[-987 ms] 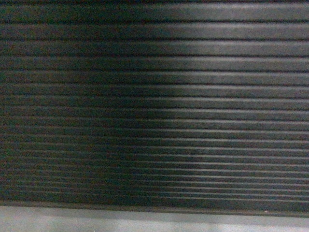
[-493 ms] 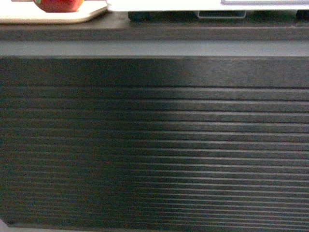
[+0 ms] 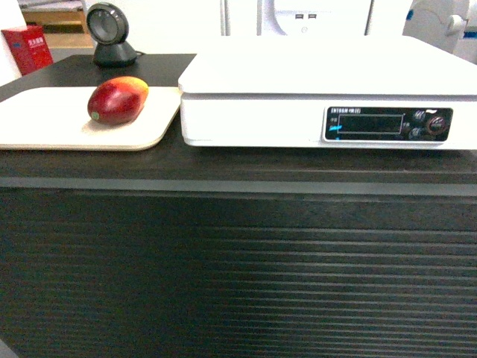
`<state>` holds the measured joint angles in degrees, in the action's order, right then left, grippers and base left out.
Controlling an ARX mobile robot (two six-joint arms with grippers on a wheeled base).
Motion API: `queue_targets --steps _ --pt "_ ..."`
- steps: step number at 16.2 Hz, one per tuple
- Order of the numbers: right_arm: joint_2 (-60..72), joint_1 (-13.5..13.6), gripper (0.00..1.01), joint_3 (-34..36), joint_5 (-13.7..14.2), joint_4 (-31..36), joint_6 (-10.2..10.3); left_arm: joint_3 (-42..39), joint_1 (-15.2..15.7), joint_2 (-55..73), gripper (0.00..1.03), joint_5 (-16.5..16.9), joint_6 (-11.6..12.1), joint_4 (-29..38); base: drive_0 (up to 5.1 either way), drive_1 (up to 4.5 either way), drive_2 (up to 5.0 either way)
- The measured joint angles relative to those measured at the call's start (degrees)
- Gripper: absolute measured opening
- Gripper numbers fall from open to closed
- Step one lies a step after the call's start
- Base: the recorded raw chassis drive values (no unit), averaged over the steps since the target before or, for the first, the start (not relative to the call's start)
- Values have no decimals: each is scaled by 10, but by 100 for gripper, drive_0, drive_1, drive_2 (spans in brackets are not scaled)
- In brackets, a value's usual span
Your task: Place dark red mango on scale at checkout
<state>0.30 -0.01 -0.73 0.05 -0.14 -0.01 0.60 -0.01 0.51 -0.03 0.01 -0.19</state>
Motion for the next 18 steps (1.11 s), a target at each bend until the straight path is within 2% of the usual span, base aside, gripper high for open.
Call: queue_targets --steps 18 --pt "0 0 98 0 0 -1 0 0 0 0 98 0 0 0 0 0 0"
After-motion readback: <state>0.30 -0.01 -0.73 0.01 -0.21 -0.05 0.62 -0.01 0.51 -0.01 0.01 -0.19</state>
